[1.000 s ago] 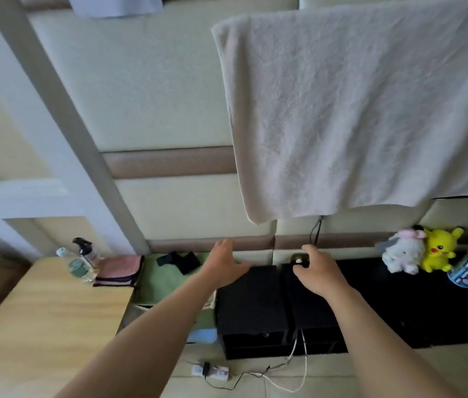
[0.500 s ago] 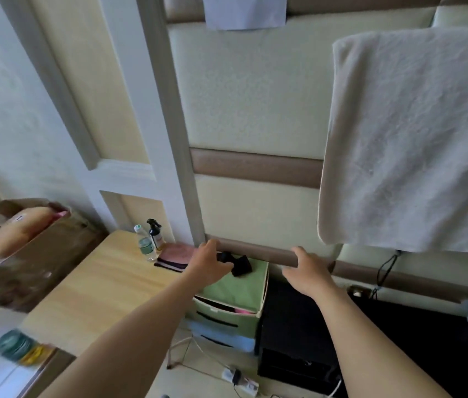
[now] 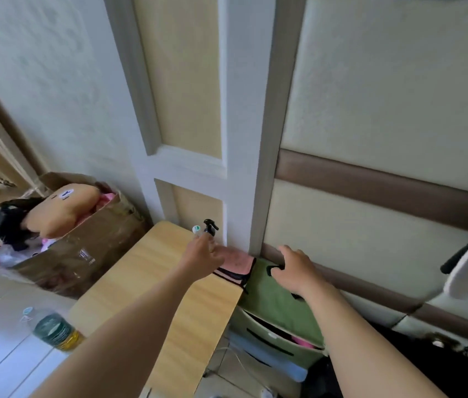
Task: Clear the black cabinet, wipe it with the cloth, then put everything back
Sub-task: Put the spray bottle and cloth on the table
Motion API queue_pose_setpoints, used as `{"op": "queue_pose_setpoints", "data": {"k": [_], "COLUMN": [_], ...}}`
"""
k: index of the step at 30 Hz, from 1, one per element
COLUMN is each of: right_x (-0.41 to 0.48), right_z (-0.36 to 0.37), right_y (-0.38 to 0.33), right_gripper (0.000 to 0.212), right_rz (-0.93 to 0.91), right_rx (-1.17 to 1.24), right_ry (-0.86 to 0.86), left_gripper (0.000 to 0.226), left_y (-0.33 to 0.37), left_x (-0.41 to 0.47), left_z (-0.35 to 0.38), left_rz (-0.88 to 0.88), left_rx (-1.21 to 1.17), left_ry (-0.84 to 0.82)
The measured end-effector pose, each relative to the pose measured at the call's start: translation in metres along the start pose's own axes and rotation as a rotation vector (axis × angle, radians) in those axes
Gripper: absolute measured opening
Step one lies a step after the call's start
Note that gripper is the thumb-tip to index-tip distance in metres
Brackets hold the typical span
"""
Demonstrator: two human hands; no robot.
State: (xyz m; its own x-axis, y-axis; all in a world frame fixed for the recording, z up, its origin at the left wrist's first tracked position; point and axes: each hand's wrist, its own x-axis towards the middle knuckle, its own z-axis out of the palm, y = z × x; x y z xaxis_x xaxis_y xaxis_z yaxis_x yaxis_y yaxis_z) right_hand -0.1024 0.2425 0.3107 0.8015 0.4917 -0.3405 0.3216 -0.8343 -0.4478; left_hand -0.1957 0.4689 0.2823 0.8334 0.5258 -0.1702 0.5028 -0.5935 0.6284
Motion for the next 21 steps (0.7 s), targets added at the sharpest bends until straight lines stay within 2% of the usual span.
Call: {"op": "queue_pose_setpoints", "data": {"k": [5, 10, 21], "right_x": [0.067, 0.127, 0.213], "right_z": [0.039, 0.071, 0.133], "right_y": [-0.068, -0.107, -0.110], "right_gripper": [0.059, 0.065, 0.066], "right_rz": [-0.002, 0.039, 0.119], "right_rx": [-0.006, -0.004, -0.014], "right_ry": [-0.069, -0.146, -0.248], "left_gripper": [0.067, 0.069, 0.065], "left_y": [-0.057, -0.097, -0.156], "left_x": [0.067, 0.134, 0.249], "left_z": [-0.029, -0.029, 0.021], "left_rz": [-0.059, -0.105, -0.161], "left_rx": [-0.042, -0.060, -0.085], "left_ry": [-0.022, -0.078, -0.195]}}
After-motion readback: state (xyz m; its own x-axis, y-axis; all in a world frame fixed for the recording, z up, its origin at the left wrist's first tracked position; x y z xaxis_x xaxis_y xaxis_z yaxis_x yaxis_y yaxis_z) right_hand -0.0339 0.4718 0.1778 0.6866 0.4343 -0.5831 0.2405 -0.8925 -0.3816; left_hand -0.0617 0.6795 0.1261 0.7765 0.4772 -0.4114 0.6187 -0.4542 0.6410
